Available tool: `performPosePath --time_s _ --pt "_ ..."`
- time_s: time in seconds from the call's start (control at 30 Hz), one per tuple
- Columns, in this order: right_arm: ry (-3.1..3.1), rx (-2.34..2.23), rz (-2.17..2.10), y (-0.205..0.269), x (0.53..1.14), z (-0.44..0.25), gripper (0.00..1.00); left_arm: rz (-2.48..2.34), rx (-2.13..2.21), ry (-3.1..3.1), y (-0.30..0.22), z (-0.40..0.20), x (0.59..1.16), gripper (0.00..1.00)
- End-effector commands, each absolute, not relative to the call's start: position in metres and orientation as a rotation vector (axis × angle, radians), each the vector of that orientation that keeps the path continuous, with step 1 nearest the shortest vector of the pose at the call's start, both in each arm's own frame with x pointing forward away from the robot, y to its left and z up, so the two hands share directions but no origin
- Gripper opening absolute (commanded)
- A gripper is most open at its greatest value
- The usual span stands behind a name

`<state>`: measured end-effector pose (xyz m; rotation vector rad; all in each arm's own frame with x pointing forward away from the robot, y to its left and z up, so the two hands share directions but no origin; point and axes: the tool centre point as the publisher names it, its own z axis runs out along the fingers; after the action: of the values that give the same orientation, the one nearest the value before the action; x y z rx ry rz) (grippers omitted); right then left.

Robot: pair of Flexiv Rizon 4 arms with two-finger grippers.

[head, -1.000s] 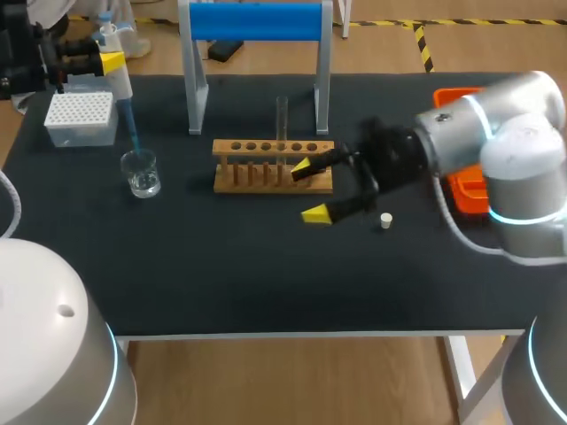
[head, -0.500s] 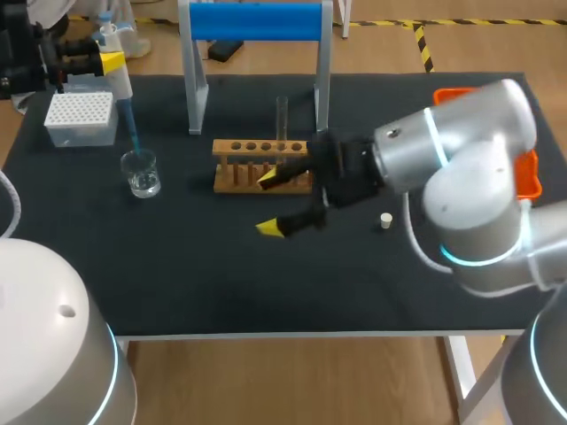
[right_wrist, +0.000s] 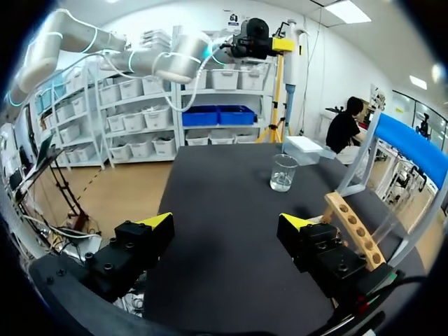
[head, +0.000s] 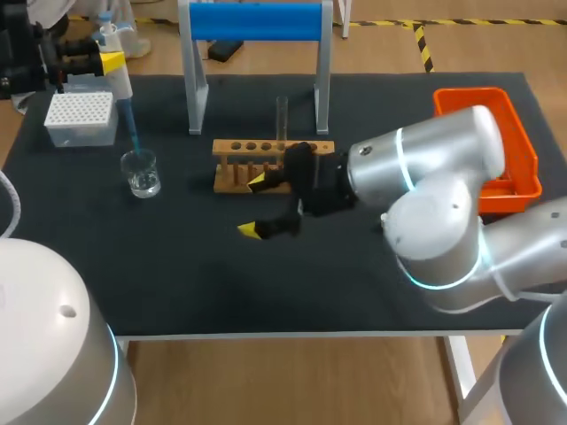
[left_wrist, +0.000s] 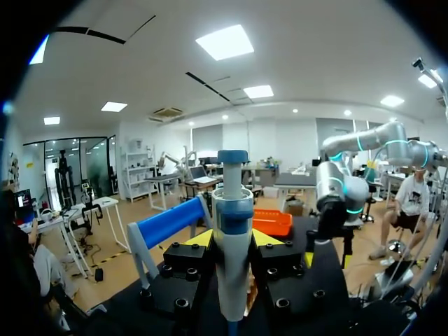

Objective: Invert the test tube, pick up the pipette, mount the tip to pipette, aspirate from beaker and dispense into the tube, eject the tip, return the pipette, and cap with the stopper.

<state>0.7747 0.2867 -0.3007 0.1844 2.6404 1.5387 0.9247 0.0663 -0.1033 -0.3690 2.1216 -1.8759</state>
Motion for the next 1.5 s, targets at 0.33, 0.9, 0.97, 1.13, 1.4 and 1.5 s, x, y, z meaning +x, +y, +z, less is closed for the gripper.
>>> performPosePath --time_s 0.33,0.9,0.97,1.13,1.4,1.5 --pt "2.618 0.221 1.431 0.314 0.790 -0.319 1.00 -1.876 -0.368 2.117 0.066 -0.104 0.924 0.00" --pt "2.610 0.261 1.430 0.319 0.798 -0.323 1.00 -1.876 -0.368 2.117 0.066 -0.104 0.924 0.00" --pt "2.604 0.266 1.428 0.318 0.799 -0.323 1.00 -1.876 -0.368 2.117 0.066 -0.104 0.924 0.00" --pt "2.597 0.269 1.425 0.318 0.800 -0.323 1.00 -1.876 -0.368 2.117 0.066 -0.104 0.924 0.00" --pt "2.579 0.259 1.420 0.318 0.800 -0.321 1.00 -1.876 -0.368 2.117 0.066 -0.104 0.924 0.00" --pt "2.579 0.259 1.420 0.318 0.800 -0.321 1.00 -1.876 -0.368 2.117 0.066 -0.104 0.924 0.00"
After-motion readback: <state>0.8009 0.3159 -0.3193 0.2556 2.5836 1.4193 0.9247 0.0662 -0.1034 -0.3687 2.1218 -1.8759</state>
